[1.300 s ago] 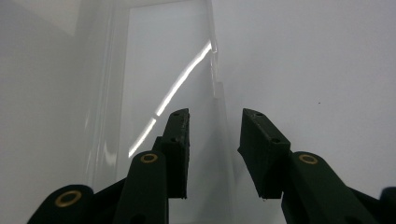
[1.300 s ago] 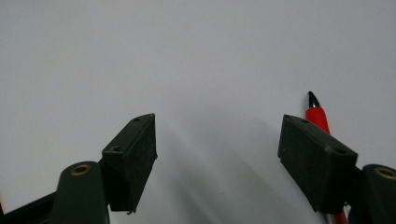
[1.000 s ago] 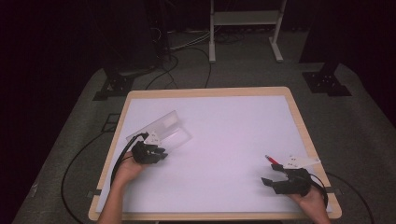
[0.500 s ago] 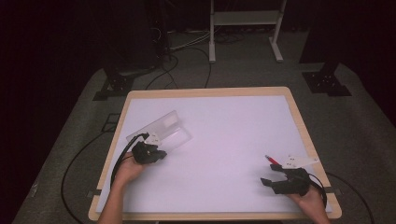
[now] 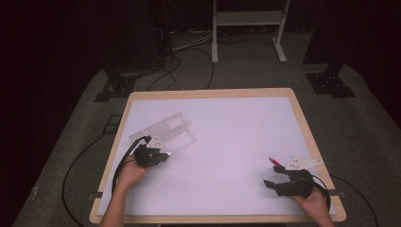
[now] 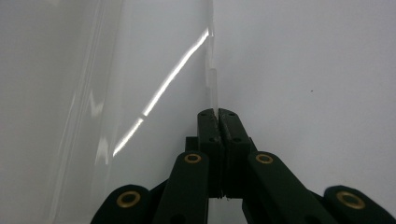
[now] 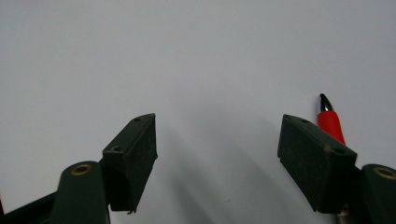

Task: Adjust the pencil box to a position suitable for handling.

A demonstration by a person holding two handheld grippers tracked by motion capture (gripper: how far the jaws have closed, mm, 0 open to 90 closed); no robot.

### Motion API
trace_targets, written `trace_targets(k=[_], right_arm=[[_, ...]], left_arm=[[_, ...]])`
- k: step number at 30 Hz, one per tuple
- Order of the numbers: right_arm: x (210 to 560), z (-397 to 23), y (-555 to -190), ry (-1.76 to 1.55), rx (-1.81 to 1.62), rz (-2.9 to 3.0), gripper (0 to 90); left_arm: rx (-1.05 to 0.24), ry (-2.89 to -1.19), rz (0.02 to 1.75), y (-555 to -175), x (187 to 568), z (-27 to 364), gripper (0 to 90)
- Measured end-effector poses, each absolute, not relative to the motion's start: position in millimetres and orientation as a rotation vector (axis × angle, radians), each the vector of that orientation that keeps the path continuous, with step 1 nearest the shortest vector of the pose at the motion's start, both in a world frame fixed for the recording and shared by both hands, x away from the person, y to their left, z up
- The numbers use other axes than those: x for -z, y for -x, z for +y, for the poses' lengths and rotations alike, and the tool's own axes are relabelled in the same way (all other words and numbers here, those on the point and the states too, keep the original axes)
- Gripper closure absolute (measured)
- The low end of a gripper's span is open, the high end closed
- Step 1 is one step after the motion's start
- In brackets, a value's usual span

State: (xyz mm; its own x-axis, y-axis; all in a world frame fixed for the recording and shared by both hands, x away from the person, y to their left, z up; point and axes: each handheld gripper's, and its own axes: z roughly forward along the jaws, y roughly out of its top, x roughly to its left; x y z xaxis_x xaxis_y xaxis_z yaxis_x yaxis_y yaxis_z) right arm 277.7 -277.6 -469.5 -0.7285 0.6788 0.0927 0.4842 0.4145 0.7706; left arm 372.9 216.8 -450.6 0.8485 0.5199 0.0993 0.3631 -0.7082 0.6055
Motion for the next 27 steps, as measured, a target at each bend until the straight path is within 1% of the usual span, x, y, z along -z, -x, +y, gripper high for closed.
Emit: trace_targets(k=[10, 21, 27], right_arm=[[468.7, -278.9, -276.9, -1.024, -1.21, 2.429, 27.2], [470.7, -278.9, -276.1, -1.02, -1.207, 2.444, 27.2], [469.7, -278.2, -276.0, -1.015, -1.208, 2.437, 27.2]], left_arm=[[-0.409, -2.405, 0.593, -365.3, 437.6, 211.5, 89.3], [-0.391, -2.408, 0.52, -360.9, 426.6, 194.6, 89.3], [-0.405, -2.401, 0.486, -359.2, 417.4, 183.9, 89.3]])
